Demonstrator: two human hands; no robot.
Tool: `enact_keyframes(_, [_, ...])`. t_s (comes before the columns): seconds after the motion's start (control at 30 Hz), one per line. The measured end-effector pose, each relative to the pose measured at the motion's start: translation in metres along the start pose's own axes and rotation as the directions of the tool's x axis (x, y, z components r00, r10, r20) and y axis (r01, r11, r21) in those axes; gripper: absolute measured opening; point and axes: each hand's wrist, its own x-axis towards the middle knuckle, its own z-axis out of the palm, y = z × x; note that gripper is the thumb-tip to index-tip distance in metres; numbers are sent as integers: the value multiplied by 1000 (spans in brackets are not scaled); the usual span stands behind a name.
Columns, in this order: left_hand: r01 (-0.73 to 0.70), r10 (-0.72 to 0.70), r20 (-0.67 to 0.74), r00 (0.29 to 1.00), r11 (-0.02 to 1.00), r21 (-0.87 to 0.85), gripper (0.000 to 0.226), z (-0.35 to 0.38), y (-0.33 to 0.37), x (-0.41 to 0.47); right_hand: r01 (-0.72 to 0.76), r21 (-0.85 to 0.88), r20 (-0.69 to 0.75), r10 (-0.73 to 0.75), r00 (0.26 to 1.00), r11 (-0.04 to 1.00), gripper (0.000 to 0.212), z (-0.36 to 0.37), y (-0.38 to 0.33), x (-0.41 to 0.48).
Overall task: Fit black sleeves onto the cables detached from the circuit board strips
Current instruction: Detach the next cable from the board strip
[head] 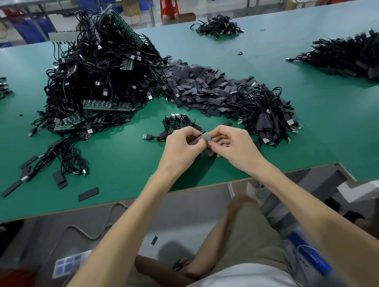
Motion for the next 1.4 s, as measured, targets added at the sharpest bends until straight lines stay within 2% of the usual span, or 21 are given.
enact_keyframes(0.27, [43, -50, -74, 996, 994, -96, 4, 10, -4, -4, 17, -13, -38, -18, 999, 1000, 13, -1, -1, 0])
enact_keyframes(0.47, [-4, -19, -102, 995, 976, -216, 10, 8, -7, -9, 36, -65, -51, -39, 998, 997, 11, -3, -2, -1])
enact_keyframes(0.73, [-38, 23, -85, 996, 984, -176, 8, 8, -11, -8, 12, -30, -21, -13, 1000, 999, 9, -5, 0, 1])
enact_keyframes(0.93, [-7, -7, -92, 996, 988, -152, 20, 9, -8, -9, 10, -89, -7, -10, 1000, 996, 6, -4, 1, -1])
enact_keyframes(1.07, [8, -18, -102, 995, 994, -104, 18, 13, -6, -11, 29, -132, -10, -31, 999, 991, 12, -2, 0, -1])
enact_keyframes(1.2, [28, -44, -142, 989, 994, -109, 15, 10, -5, -11, -14, -46, -66, 11, 998, 999, 8, -4, 0, 1])
enact_keyframes(1.3, [21, -19, -190, 982, 1000, 9, 13, -2, -9, -11, -12, -8, -83, 12, 996, 1000, 8, -2, -1, 2])
enact_keyframes(1.4, [23, 54, -264, 963, 960, 280, 8, -20, -20, -10, -28, 96, -116, 39, 992, 995, 5, -4, -1, 2])
